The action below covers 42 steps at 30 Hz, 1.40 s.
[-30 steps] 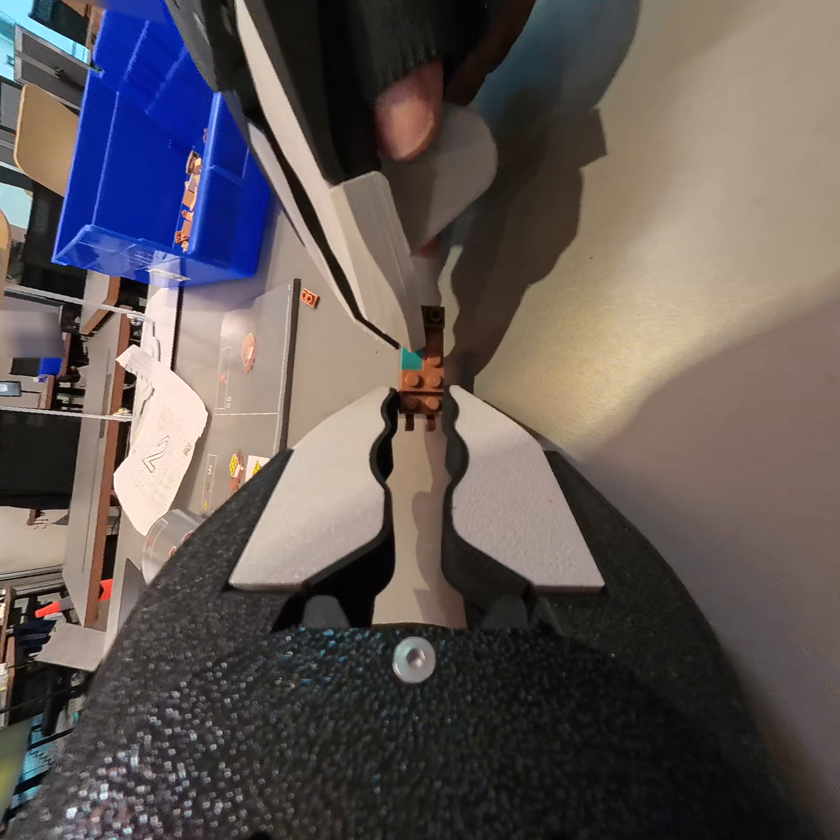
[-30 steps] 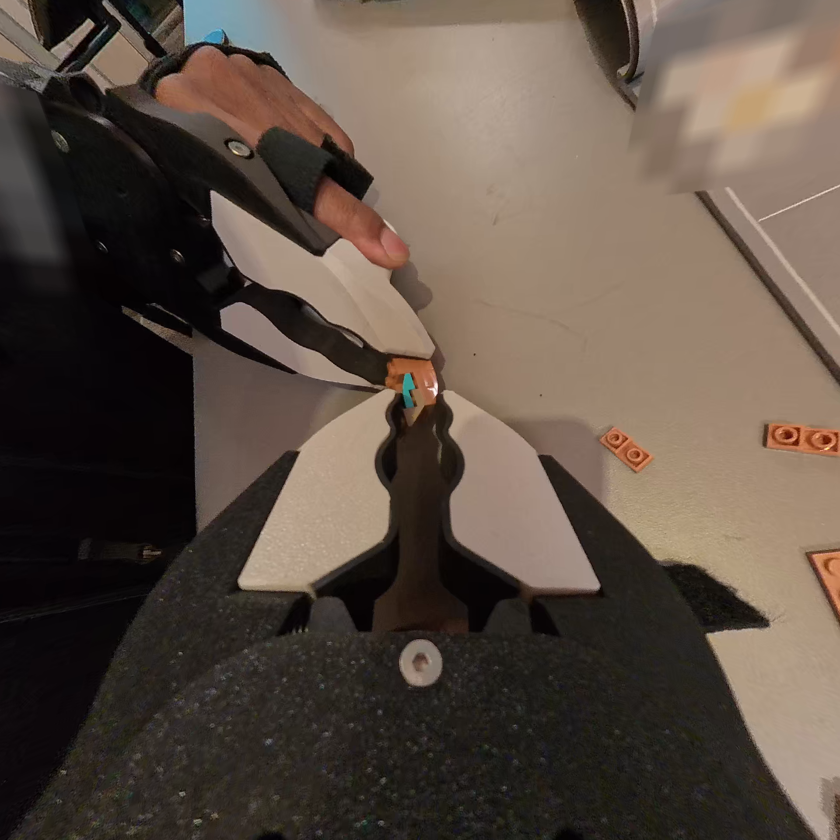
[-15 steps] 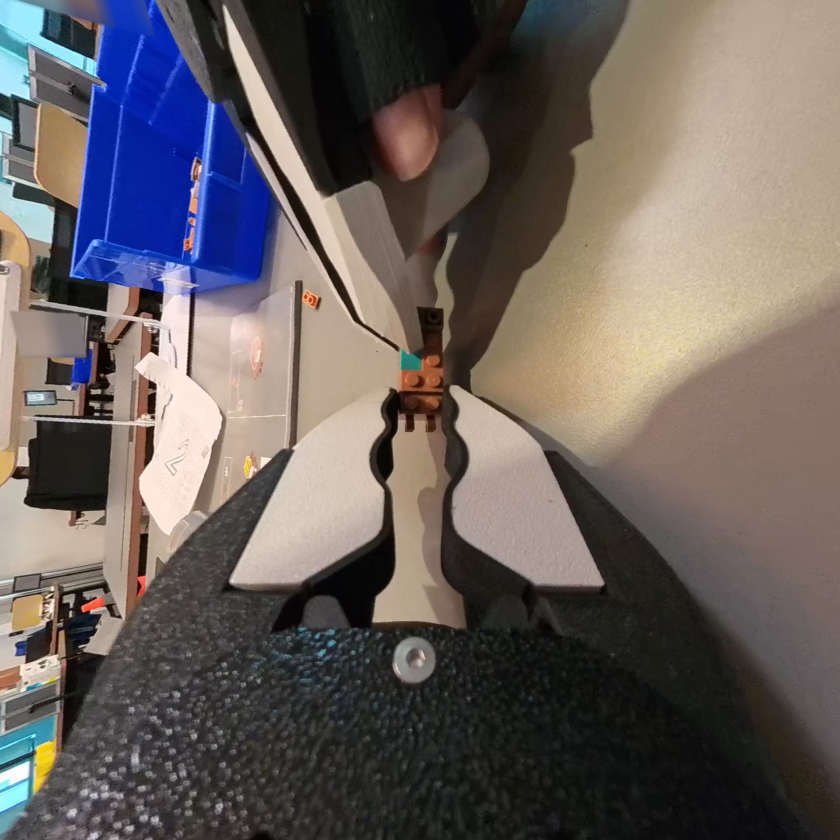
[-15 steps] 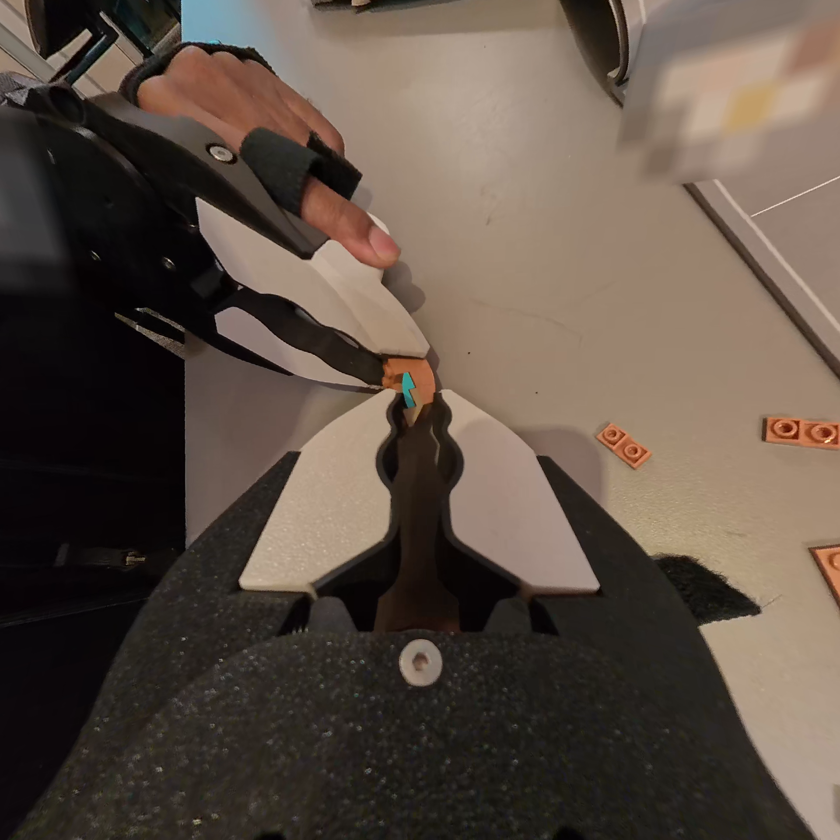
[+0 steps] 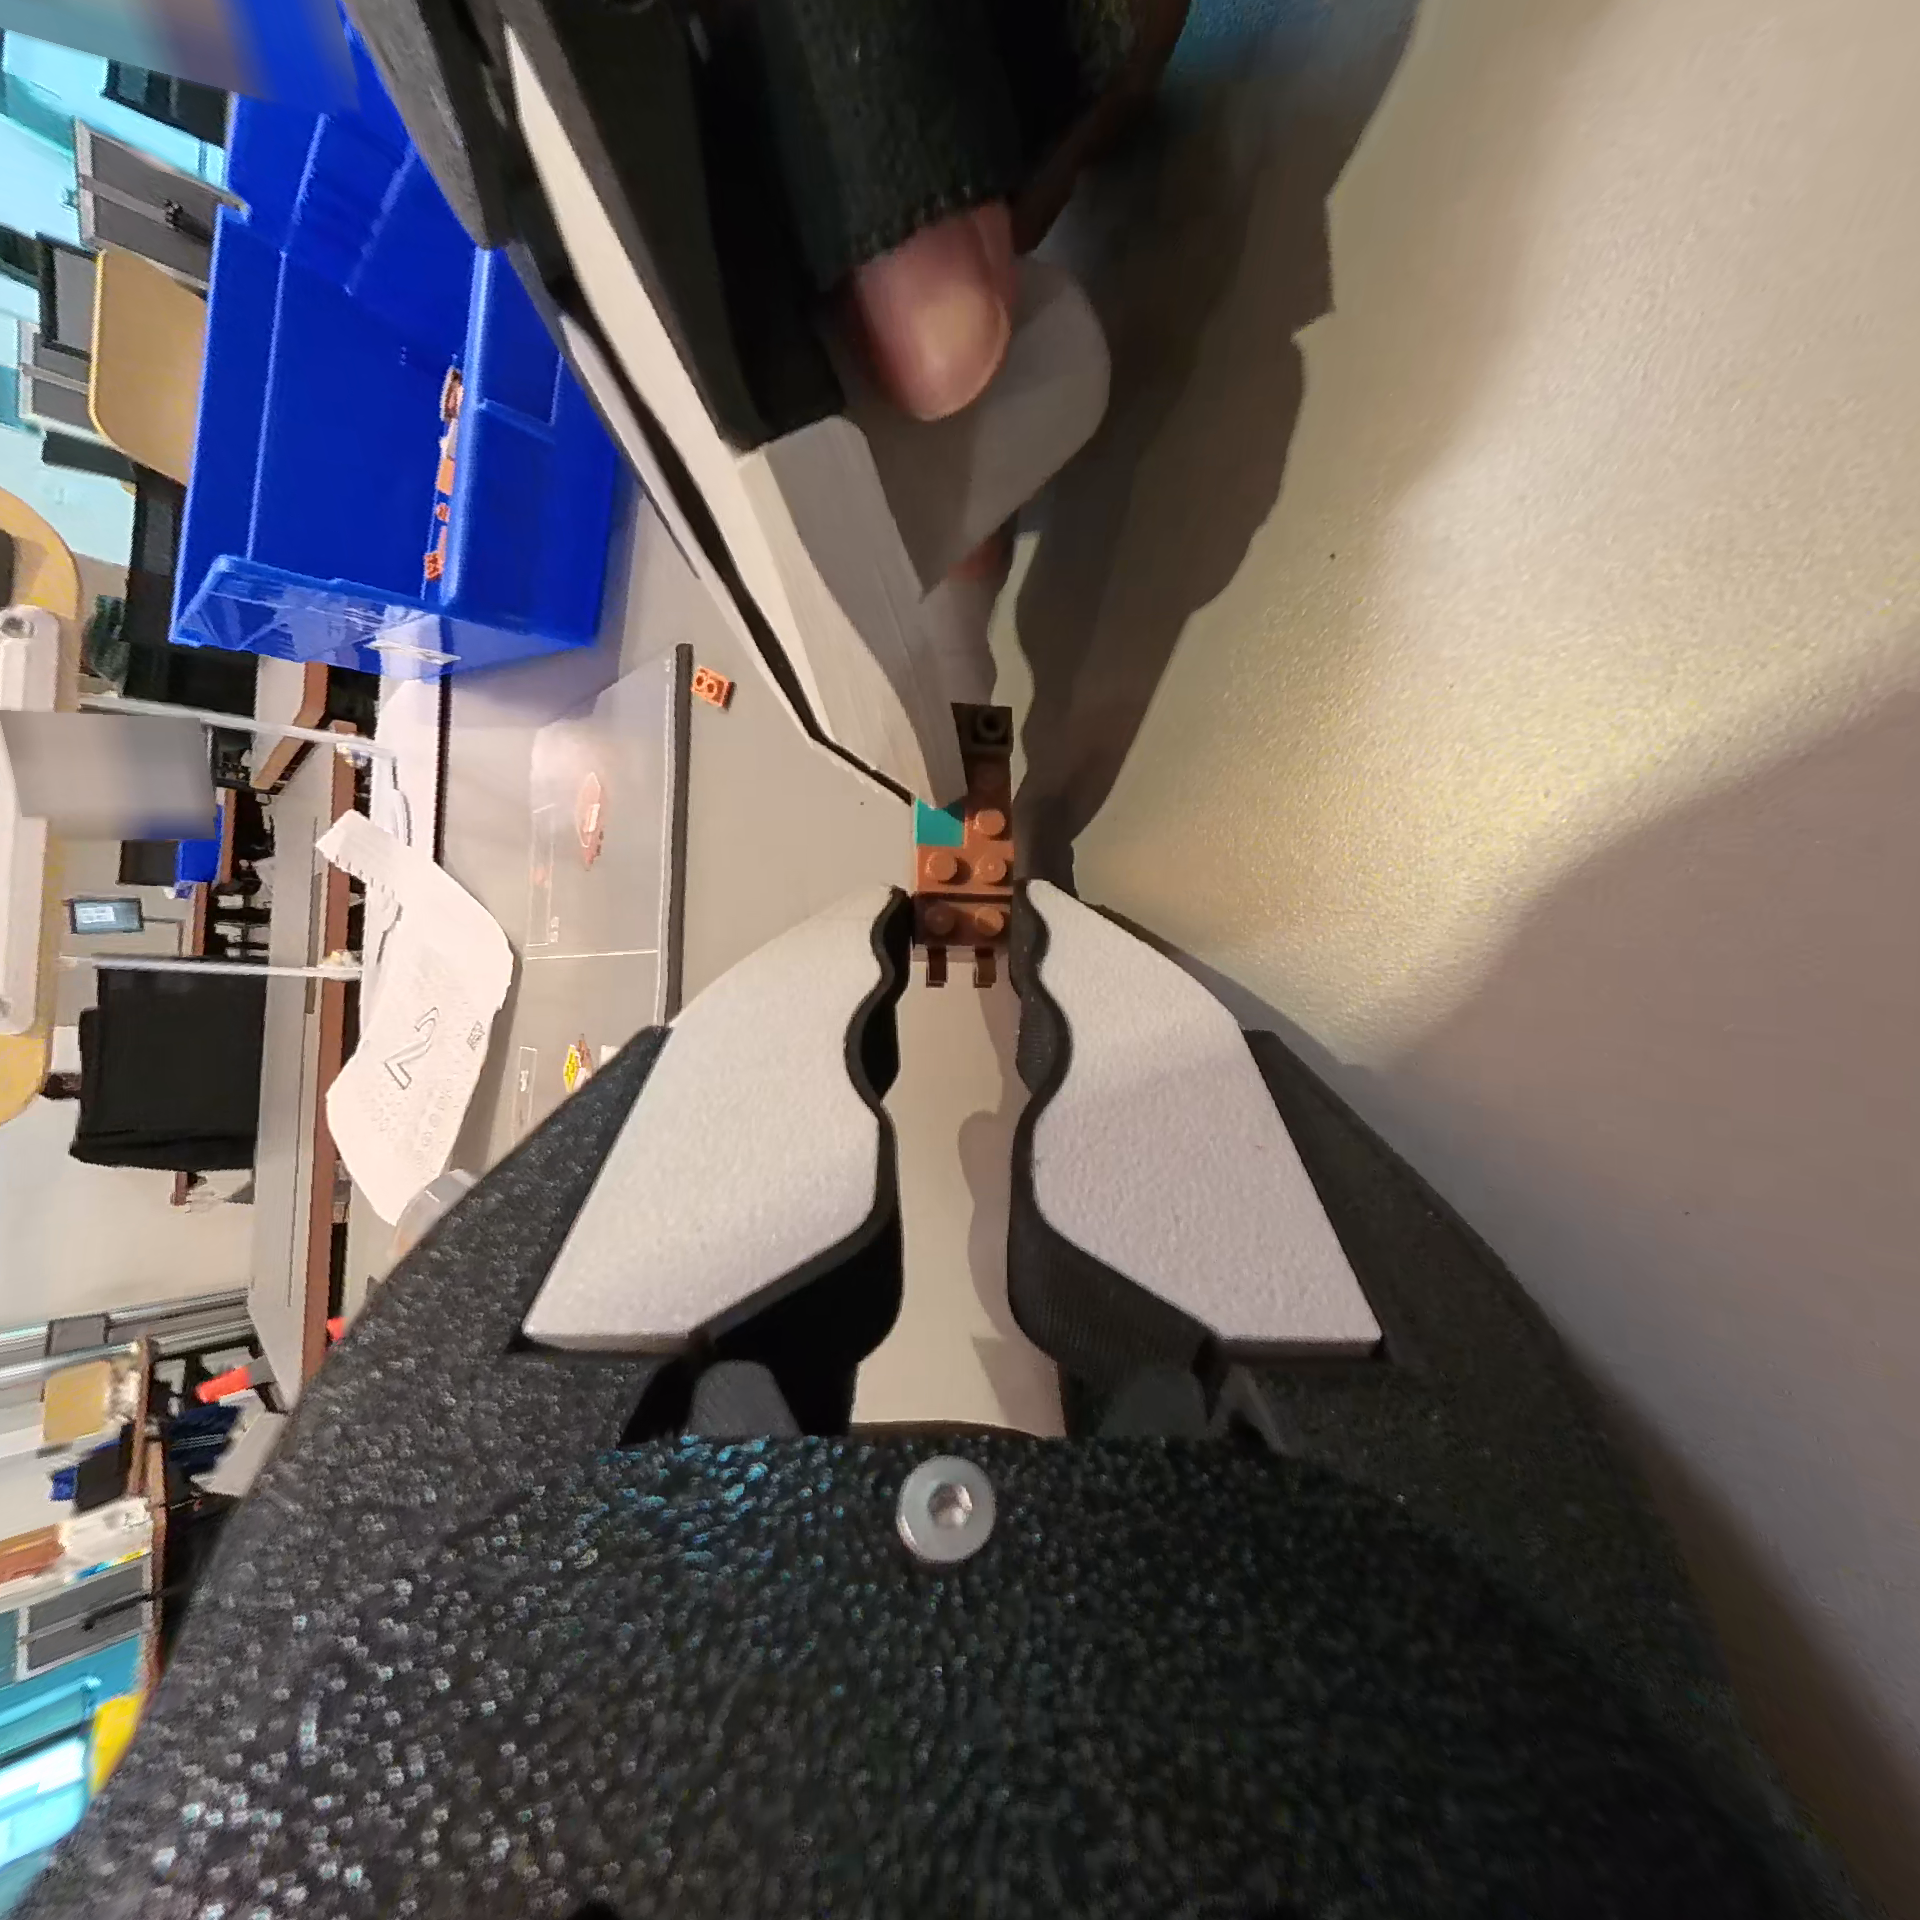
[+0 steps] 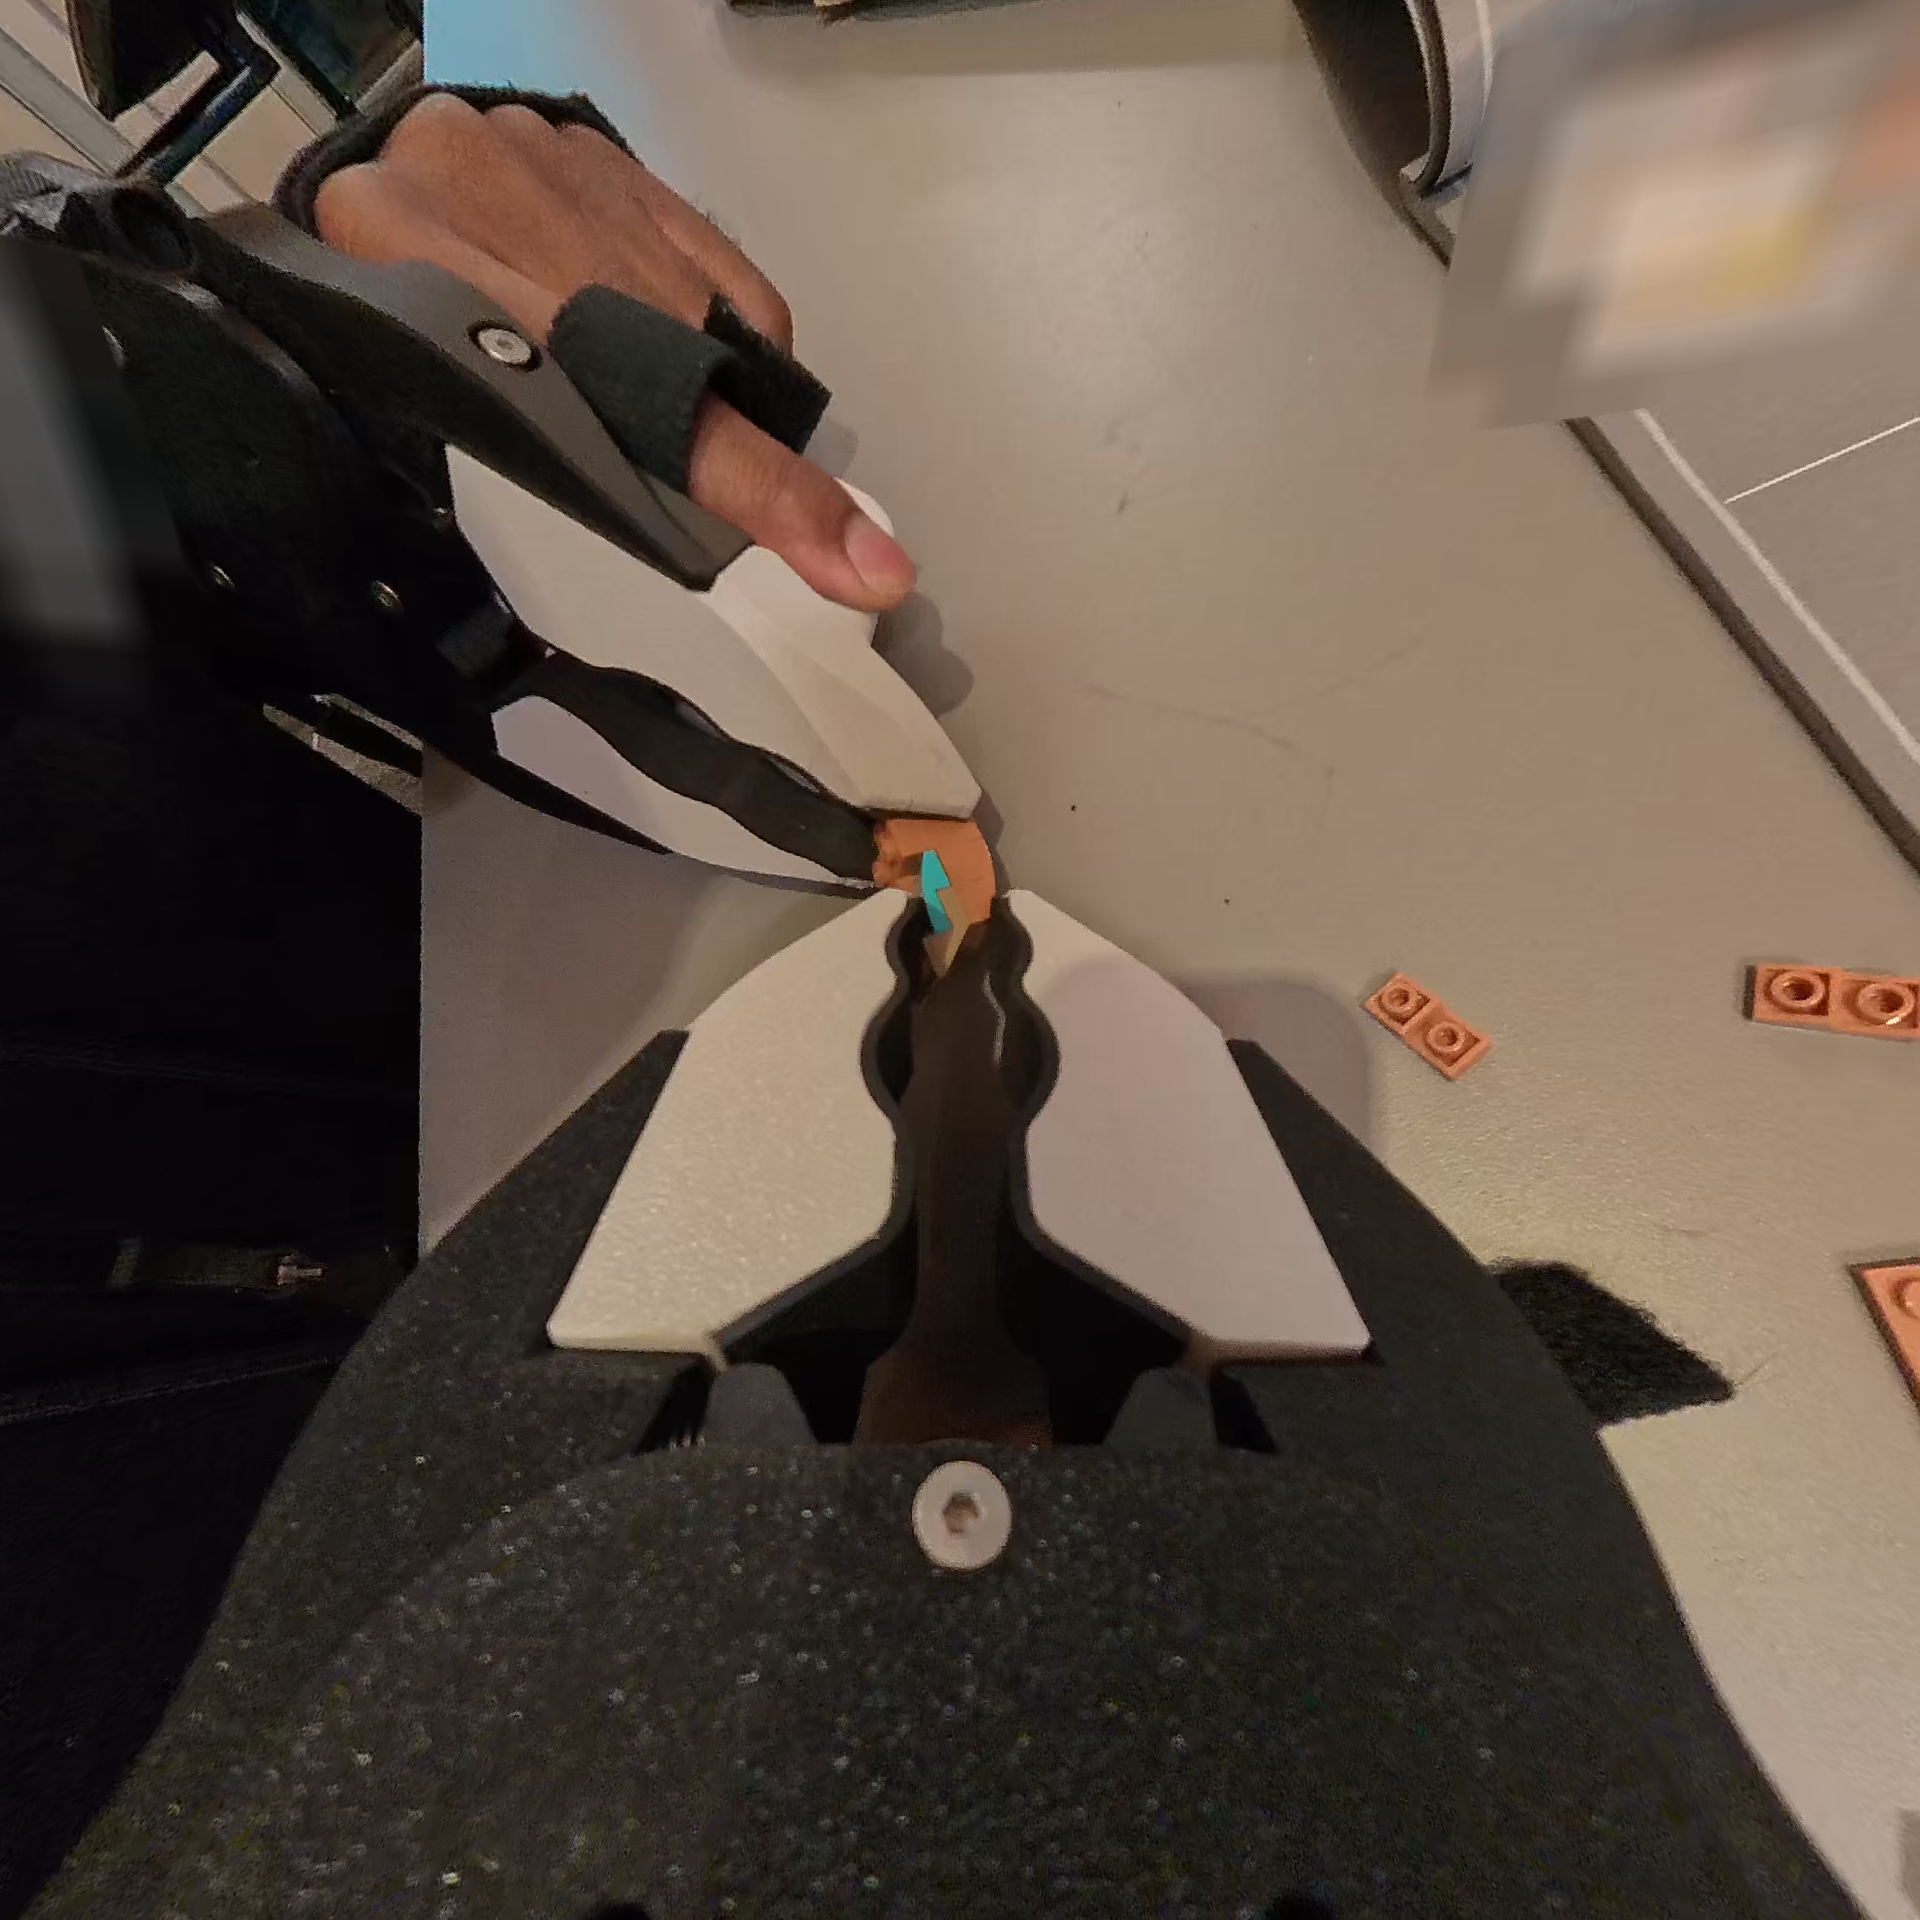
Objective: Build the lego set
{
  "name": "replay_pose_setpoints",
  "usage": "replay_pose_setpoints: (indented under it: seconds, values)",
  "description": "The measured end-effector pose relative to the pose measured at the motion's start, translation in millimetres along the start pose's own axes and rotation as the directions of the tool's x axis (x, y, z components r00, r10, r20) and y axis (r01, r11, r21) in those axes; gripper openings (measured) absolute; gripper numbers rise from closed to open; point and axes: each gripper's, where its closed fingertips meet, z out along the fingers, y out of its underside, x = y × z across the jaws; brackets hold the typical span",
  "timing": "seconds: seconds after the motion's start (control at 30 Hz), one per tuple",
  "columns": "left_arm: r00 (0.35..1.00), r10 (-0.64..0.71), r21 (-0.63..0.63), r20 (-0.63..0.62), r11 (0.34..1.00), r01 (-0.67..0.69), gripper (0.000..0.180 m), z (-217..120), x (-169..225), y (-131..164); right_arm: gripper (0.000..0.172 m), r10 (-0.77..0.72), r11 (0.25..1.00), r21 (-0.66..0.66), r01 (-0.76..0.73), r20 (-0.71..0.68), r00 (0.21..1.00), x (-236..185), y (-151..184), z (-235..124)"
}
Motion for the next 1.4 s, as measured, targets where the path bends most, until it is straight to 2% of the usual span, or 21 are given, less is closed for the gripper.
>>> replay_pose_setpoints:
  seconds: [0.13, 0.2, 0.3, 0.5, 0.67, 0.77, 0.97, 1.07, 1.23, 1.4]
  values:
    - [0.999, -0.045, 0.007, -0.021, 0.999, 0.045, 0.018, 0, -1, 0, 0.016, -0.03, 1.0, -0.005, 0.03, -0.003, 1.0, 0, -1, -1]
    - [0.998, -0.064, 0.003, -0.022, 0.998, 0.064, 0.018, 0, -1, 1, 0.037, -0.074, 0.997, -0.008, 0.074, -0.01, 0.997, 0, 0, -3]
    - [0.996, -0.084, 0.011, -0.028, 0.996, 0.084, 0.018, 0, -2, 1, 0.052, -0.178, 0.984, -0.017, 0.178, -0.038, 0.983, 1, 4, -7]
    - [0.99, -0.128, 0.026, -0.053, 0.991, 0.129, 0.018, 1, -3, 0, 0.048, -0.369, 0.927, 0.028, 0.374, -0.106, 0.923, 2, -1, -13]
    - [0.976, -0.19, 0.041, -0.103, 0.98, 0.195, 0.018, 0, -5, -1, 0.045, -0.444, 0.892, 0.036, 0.45, -0.111, 0.889, -1, -1, -13]
    - [0.933, -0.295, 0.032, -0.205, 0.951, 0.307, 0.018, 1, -2, -1, 0.045, -0.452, 0.888, 0.027, 0.459, -0.13, 0.883, 2, 0, -14]
    - [0.796, -0.464, -0.037, -0.388, 0.871, 0.49, 0.018, 5, -2, -1, 0.038, -0.429, 0.897, 0.051, 0.44, -0.144, 0.892, 7, -2, -20]
    - [0.752, -0.472, -0.031, -0.461, 0.855, 0.518, 0.018, 7, -1, -5, 0.034, -0.392, 0.912, 0.082, 0.403, -0.12, 0.912, 7, -4, -23]
    - [0.718, -0.423, -0.021, -0.552, 0.868, 0.496, 0.018, 11, 0, -11, 0.028, -0.317, 0.934, 0.154, 0.324, -0.067, 0.946, 8, -11, -31]
    - [0.686, -0.421, -0.026, -0.594, 0.862, 0.507, 0.018, 18, 3, -10, 0.026, -0.262, 0.943, 0.205, 0.262, -0.03, 0.965, 9, -16, -37]
